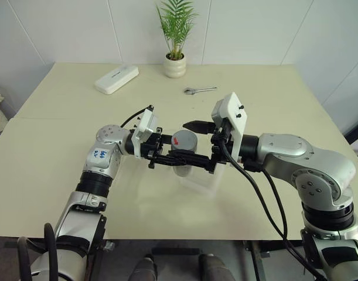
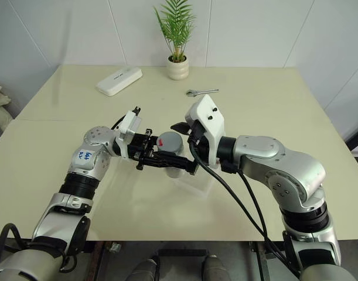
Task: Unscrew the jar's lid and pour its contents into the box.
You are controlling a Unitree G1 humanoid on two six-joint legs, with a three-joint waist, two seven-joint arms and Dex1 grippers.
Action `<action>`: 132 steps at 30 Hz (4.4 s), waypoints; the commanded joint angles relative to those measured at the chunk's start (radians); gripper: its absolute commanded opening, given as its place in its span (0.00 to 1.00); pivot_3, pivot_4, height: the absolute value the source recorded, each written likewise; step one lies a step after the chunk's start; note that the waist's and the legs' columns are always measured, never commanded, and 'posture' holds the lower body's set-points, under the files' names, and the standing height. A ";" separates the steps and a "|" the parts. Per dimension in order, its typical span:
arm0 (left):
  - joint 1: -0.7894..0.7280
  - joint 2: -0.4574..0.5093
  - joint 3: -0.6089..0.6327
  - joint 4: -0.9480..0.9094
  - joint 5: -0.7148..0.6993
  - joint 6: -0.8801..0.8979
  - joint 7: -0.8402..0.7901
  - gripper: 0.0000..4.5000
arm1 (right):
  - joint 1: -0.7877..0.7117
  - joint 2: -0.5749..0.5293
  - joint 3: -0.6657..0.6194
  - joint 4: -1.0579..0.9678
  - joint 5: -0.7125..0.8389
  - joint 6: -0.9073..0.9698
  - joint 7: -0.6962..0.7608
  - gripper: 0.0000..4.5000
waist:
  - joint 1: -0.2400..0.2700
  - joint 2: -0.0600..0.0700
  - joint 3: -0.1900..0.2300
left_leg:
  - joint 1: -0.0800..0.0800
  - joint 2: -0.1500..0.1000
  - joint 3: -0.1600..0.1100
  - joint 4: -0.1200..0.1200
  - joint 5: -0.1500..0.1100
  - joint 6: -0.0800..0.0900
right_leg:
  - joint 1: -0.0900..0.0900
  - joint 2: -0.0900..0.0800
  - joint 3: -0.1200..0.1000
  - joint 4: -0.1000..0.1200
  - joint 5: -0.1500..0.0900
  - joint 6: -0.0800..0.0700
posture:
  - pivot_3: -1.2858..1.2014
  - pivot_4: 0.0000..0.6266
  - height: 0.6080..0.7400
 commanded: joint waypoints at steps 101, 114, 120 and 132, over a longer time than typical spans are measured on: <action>0.134 0.020 -0.076 -0.136 0.022 0.055 -0.014 0.44 | -0.247 -0.047 -0.106 0.224 -0.150 -0.232 0.130 0.57 | -0.001 0.000 0.000 | 0.000 0.000 0.000 0.000 0.000 0.000 | 0.000 0.000 0.000 0.000 0.000 0.000 | 0.52 0.24 1.00; 0.052 0.016 -0.080 -0.036 0.028 0.026 -0.084 0.44 | -0.170 -0.001 -0.114 0.190 -0.095 -0.266 0.170 0.57 | 0.000 0.000 0.000 | 0.000 0.000 0.000 0.000 0.000 0.000 | 0.000 0.000 0.000 0.000 0.000 0.000 | 0.52 0.24 1.00; -0.008 0.020 -0.096 0.054 0.031 -0.023 -0.117 0.44 | -0.162 0.000 -0.100 0.189 -0.083 -0.283 0.194 0.57 | -0.002 0.000 0.000 | 0.000 0.000 0.000 0.000 0.000 0.000 | -0.001 0.000 0.000 0.000 0.000 0.000 | 0.52 0.24 1.00; -0.105 0.012 -0.148 0.194 -0.036 -0.070 -0.118 0.44 | -0.157 0.007 -0.087 0.185 -0.073 -0.303 0.272 0.57 | -0.003 0.000 0.000 | -0.001 0.000 0.000 0.000 0.000 0.000 | -0.001 0.000 0.000 0.000 0.000 0.000 | 0.52 0.24 1.00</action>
